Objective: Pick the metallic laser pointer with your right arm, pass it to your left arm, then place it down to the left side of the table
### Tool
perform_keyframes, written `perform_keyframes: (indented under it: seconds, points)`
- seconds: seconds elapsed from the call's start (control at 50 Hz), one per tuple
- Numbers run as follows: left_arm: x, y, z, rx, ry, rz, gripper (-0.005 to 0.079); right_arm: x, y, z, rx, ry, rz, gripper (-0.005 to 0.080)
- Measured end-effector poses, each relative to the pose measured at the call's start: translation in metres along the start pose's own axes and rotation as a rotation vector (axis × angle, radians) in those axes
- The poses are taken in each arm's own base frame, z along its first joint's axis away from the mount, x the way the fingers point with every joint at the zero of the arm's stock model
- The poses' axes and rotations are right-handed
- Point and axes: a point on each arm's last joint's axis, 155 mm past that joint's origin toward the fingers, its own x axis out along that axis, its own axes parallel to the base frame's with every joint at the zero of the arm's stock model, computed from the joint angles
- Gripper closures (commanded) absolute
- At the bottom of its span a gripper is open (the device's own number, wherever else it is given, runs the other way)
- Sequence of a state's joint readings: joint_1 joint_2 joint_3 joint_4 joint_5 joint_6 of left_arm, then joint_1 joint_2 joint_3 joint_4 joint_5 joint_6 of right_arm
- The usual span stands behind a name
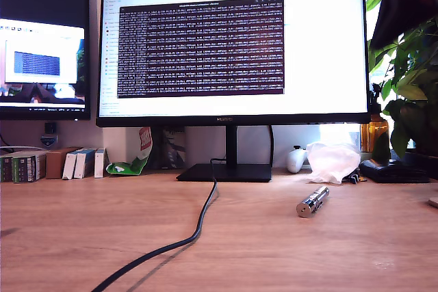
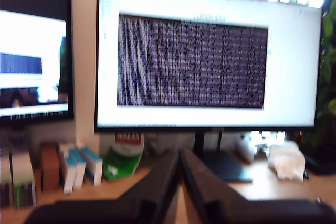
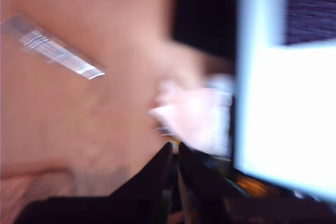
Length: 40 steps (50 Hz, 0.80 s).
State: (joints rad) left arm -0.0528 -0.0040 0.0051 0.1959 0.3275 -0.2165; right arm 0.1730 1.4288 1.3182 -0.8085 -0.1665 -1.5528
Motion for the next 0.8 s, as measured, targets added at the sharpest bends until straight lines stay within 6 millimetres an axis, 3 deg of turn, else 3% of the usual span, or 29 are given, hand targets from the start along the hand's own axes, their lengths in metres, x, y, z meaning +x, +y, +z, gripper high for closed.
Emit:
perform_keyframes:
  seconds: [0.18, 0.42, 0.7, 0.8]
  points:
    - [0.000, 0.000, -0.004, -0.006, 0.017, 0.000, 0.0762, 0.033, 0.036, 0.010, -0.136, 0.060, 0.177, 0.0763]
    - [0.000, 0.000, -0.007, -0.009, 0.028, -0.001, 0.0762, 0.050, 0.086, 0.016, -0.348, 0.089, 0.413, 0.0763]
    - [0.000, 0.002, -0.015, -0.021, 0.060, 0.005, 0.0762, 0.058, 0.107, 0.018, -0.548, 0.044, 0.518, 0.0756]
    - [-0.001, 0.002, -0.018, -0.024, 0.070, 0.007, 0.0762, 0.068, 0.116, 0.020, -0.590, 0.013, 0.558, 0.0669]
